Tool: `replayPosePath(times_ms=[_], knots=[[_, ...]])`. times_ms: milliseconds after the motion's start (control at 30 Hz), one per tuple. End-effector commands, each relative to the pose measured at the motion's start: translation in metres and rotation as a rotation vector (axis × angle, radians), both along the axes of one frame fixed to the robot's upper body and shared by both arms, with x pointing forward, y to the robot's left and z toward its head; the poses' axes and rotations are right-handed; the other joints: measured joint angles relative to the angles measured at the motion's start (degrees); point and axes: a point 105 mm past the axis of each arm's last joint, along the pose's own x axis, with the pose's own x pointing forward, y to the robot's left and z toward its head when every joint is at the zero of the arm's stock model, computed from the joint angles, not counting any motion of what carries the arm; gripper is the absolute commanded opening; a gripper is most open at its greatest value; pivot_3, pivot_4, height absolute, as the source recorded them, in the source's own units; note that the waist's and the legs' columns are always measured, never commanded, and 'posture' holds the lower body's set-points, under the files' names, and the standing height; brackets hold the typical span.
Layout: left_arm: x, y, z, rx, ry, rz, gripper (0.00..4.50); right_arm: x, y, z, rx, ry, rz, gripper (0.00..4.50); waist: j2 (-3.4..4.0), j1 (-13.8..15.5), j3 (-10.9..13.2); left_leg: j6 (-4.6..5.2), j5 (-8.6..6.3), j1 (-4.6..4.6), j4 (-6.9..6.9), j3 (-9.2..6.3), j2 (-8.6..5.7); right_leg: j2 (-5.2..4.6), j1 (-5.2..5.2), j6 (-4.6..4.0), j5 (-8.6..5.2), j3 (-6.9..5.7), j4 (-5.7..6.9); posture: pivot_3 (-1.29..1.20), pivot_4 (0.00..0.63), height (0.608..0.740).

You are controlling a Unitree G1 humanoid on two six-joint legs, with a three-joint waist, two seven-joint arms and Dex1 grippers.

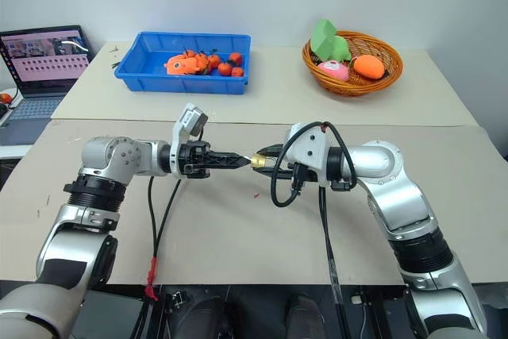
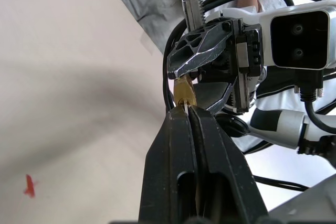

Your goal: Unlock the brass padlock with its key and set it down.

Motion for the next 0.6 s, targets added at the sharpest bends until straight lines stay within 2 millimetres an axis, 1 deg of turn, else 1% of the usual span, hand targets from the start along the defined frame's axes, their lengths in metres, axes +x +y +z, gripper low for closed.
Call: replayPosePath(times_ms=[33, 300, 433, 600], knots=[[-0.0041, -0.0091, 0.0246, -0.076, -0.153, -0.045, 0.08, -0.0103, 0.0096, 0.0024, -0.003, -0.009, 0.059, 0.91, 0.0, 0.0, 0.0, 0.0, 0.0, 0.0, 0.0, 0.0, 0.0, 0.0, 0.0, 0.0, 0.0, 0.0, 0.0, 0.0, 0.15, 0.692], [-0.0052, -0.0105, 0.0184, -0.043, -0.267, -0.067, 0.08, -0.0113, 0.0102, 0.0018, -0.005, -0.007, 0.064, 0.91, 0.0, 0.0, 0.0, 0.0, 0.0, 0.01, 0.0, 0.01, 0.0, 0.0, 0.0, 0.0, 0.0, 0.0, -0.01, 0.0, 0.15, 0.692], [-0.0034, -0.0136, 0.0175, -0.04, -0.342, -0.055, 0.08, -0.0121, 0.0105, 0.0018, -0.006, -0.005, 0.067, 0.91, 0.0, 0.0, 0.0, 0.0, 0.0, 0.0, 0.0, 0.01, 0.0, 0.0, 0.0, 0.0, 0.0, -0.01, -0.01, 0.0, 0.15, 0.692], [-0.0001, -0.0158, 0.0151, -0.03, -0.394, -0.03, 0.08, -0.0128, 0.0106, 0.0014, -0.006, -0.001, 0.07, 0.91, 0.0, 0.1, 0.0, 0.0, 0.0, -0.01, 0.0, 0.0, -0.01, 0.0, 0.0, 0.0, 0.0, -0.01, -0.01, 0.0, 0.15, 0.692]])
